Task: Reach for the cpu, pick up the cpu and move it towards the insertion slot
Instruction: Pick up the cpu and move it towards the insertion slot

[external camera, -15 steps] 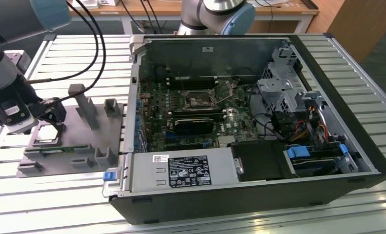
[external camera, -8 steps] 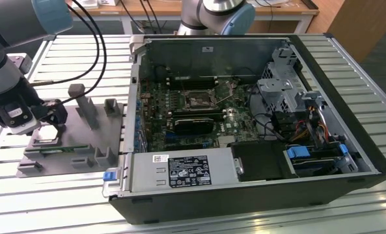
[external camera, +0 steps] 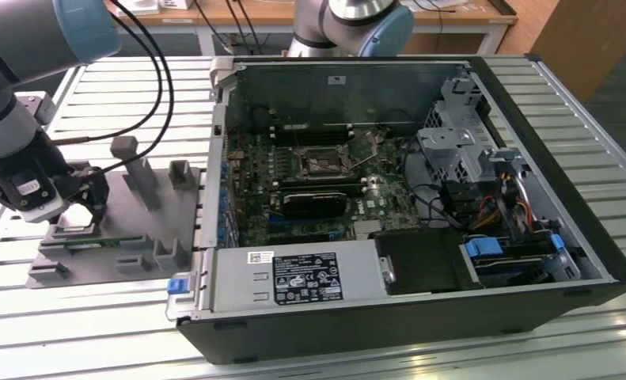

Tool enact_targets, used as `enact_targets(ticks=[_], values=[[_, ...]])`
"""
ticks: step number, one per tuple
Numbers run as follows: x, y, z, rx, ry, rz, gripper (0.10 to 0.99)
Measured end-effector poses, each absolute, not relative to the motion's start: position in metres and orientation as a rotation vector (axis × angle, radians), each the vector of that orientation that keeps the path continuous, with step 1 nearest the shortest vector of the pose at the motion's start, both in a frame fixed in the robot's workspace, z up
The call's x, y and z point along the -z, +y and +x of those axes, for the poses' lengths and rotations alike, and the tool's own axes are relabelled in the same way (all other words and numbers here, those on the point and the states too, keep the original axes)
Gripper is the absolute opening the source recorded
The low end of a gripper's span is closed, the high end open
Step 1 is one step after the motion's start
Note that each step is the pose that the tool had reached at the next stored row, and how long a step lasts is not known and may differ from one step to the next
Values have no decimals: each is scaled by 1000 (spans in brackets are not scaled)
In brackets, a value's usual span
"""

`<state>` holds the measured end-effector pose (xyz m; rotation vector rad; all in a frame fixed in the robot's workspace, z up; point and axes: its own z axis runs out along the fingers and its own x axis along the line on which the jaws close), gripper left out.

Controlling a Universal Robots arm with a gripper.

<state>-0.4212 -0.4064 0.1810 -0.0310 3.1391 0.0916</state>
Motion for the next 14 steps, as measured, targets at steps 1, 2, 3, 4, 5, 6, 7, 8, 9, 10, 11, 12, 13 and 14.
enact_targets(ticks=[1,2,3,4,5,6,7,8,9,10,11,12,13,14], values=[[-181,-406,-421,-92,3139,-31,682],[-181,-406,-421,-92,3139,-31,682],[-181,-406,-421,-92,3139,-31,682],[-181,-406,-421,-92,3139,-31,682],[-181,-406,-421,-92,3139,-31,667],[-181,-406,-421,-92,3139,-31,667],[-181,-406,-421,-92,3139,-31,604],[-181,-406,-421,-92,3139,-31,604],[-181,-406,-421,-92,3139,-31,545],[-181,-406,-421,-92,3139,-31,545],[-181,-406,-421,-92,3139,-31,545],[-181,-406,-421,-92,3139,-31,545],[-181,-406,-421,-92,3139,-31,545],[-182,-406,-421,-92,3139,-31,545]])
